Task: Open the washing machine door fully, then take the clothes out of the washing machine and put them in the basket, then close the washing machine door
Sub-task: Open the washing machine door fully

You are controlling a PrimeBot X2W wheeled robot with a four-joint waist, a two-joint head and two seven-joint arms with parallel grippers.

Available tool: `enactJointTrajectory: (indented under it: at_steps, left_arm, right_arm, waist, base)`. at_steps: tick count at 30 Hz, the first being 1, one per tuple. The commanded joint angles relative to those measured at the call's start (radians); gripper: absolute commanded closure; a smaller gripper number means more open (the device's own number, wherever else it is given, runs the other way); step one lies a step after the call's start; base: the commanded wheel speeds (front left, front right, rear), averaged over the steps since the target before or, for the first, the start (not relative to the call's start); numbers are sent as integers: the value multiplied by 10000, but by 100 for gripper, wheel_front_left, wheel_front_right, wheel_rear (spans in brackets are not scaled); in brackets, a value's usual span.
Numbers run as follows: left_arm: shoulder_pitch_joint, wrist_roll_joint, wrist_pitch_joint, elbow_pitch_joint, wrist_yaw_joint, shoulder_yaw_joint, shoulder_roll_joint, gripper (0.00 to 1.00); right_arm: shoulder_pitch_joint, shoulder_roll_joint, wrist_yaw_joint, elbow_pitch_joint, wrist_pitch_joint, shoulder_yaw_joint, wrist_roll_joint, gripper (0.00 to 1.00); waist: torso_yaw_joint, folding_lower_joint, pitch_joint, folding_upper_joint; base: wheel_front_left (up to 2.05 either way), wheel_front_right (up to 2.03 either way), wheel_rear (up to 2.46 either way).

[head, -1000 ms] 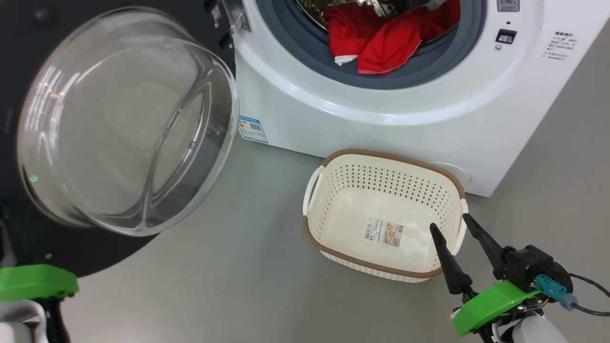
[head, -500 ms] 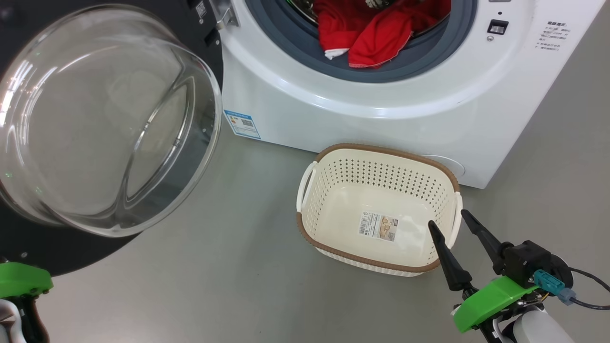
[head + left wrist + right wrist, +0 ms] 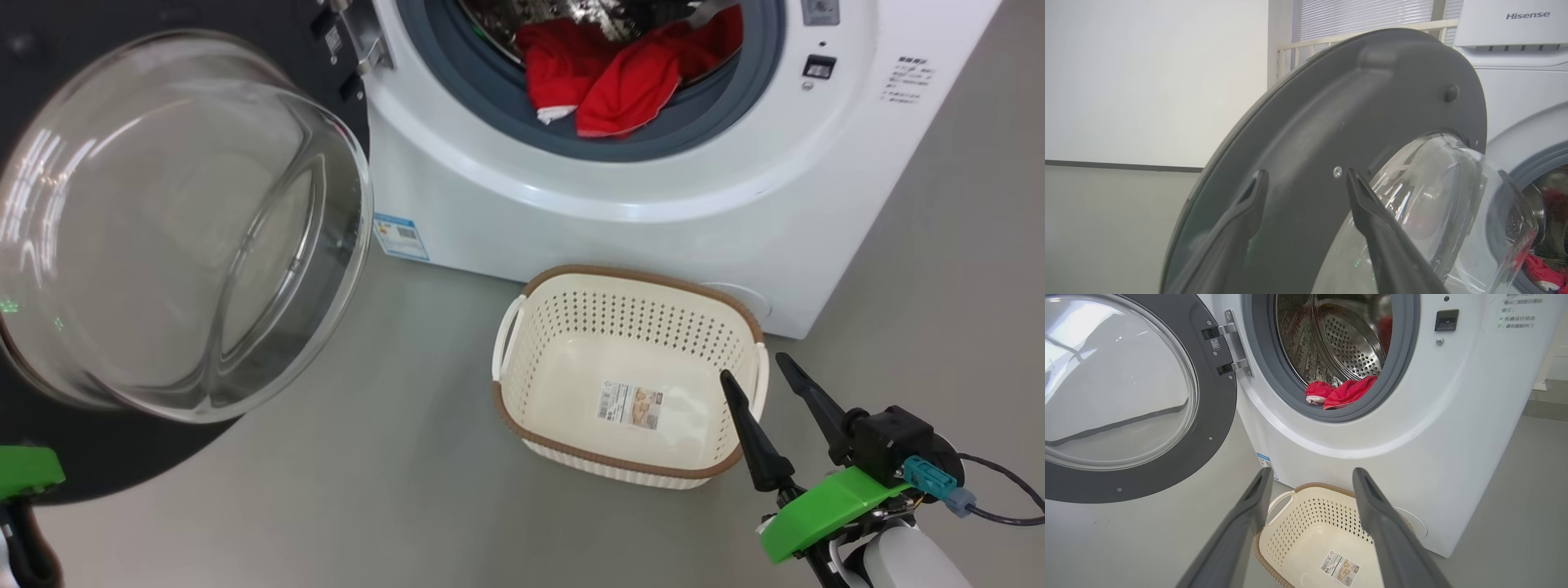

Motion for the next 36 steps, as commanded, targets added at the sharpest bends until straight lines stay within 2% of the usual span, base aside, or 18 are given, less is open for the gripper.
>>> enactJointTrajectory:
  at_steps: [1, 4, 5, 8, 15, 19, 22, 27, 36]
  left_arm:
    - [24, 161, -47, -658, -159, 269, 340, 0]
    - [135, 204, -47, -1274, -313, 117, 225, 0]
    - [191, -94, -47, -1475, -492, -125, 146, 0]
    - [287, -278, -47, -1908, -656, -672, 95, 0]
    - [613, -417, -47, -2553, -770, -1570, 76, 0]
    - [820, -530, -47, -2627, -806, -2199, 233, 0]
    - [1071, -1023, -7, -2679, -821, -2837, 272, 0]
    - [1620, -1570, 101, -2693, -825, -3702, 668, 0]
    - [2501, -1636, 178, -2409, -827, -4393, 979, 0]
  right_arm:
    - [-153, 120, 63, -225, -93, 158, 140, 0]
    - [-113, 226, 63, -292, -93, 59, 161, 0]
    - [-92, 283, 63, -360, -93, -78, 145, 0]
    - [-62, 378, 63, -484, -93, -352, 59, 0]
    - [0, 556, 63, -835, -93, -823, -82, 0]
    - [60, 614, 63, -1159, -93, -979, -218, 0]
    - [143, 649, 63, -1456, -93, -1057, -312, 0]
    - [339, 695, 63, -1770, -93, -1107, -315, 0]
    - [658, 723, 63, -2007, -93, -1086, -257, 0]
  waist:
    - [-197, 0, -271, 0]
    - [-373, 0, -483, 0]
    - [-508, 0, -599, 0]
    - [-750, 0, -740, 0]
    - [-1385, 0, -935, 0]
    - [-1901, 0, -1091, 0]
    - [-2302, 0, -1231, 0]
    - [-2982, 0, -1506, 0]
    - [-3950, 0, -1844, 0]
  base:
    - [0, 0, 0]
    - [0, 0, 0]
    - [0, 0, 0]
    - [0, 0, 0]
    - [0, 0, 0]
    - [0, 0, 0]
    - [0, 0, 0]
    - [0, 0, 0]
    - [0, 0, 0]
